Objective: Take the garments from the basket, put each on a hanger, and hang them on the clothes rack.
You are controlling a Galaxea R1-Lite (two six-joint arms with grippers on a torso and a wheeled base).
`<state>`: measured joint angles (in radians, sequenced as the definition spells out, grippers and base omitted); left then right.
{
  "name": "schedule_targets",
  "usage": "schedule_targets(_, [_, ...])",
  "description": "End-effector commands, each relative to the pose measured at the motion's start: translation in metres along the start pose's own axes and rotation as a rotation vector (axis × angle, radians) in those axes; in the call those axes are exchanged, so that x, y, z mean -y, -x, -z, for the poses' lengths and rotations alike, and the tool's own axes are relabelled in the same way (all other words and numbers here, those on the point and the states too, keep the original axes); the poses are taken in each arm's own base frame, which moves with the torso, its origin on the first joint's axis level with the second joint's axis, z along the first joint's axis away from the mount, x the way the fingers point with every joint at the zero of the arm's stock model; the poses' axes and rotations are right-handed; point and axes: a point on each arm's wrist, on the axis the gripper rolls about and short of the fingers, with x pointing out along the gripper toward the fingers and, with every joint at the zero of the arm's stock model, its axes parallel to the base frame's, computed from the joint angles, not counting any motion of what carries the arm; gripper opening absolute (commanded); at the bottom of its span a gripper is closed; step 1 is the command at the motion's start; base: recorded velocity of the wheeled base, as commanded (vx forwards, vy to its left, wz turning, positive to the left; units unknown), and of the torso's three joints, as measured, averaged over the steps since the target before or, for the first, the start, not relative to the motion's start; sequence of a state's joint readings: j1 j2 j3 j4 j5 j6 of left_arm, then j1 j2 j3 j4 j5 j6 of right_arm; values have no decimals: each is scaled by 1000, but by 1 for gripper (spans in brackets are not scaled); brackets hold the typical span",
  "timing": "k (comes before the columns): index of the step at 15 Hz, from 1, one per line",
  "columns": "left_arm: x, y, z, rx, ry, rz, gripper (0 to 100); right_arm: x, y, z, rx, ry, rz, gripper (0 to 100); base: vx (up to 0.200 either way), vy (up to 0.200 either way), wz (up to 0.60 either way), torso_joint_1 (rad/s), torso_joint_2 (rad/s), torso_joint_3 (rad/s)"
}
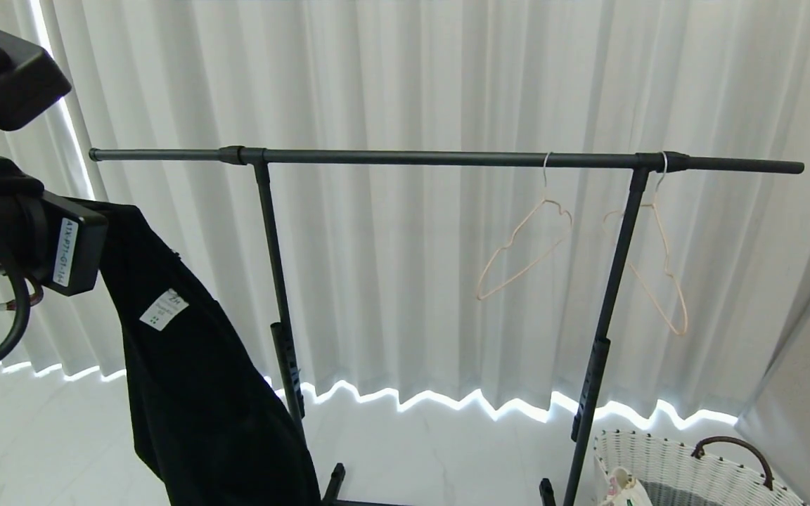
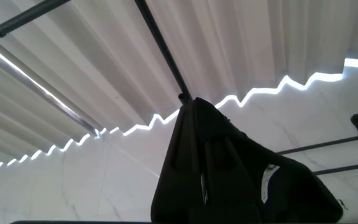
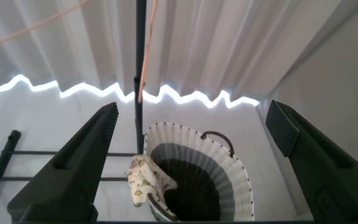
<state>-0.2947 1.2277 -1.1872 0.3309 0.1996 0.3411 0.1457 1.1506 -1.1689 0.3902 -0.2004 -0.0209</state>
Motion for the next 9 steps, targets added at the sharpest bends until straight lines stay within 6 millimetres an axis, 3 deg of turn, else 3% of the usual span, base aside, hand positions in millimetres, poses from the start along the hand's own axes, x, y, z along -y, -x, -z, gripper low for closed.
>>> schedule_targets(1, [0, 0, 0, -1, -1, 1, 0, -1, -9, 0, -8, -1, 1, 100, 200, 0, 0, 61, -144, -90])
schedule_targets(5, [1, -1, 0, -2, -4, 5, 0, 0, -31, -5, 4, -6, -13, 100, 200, 0, 0, 19, -46, -25])
schedule_targets(9, [5, -1, -1, 4, -12, 24, 0, 2, -66, -4, -44, -20, 18, 100, 200, 0, 0, 8, 1, -4])
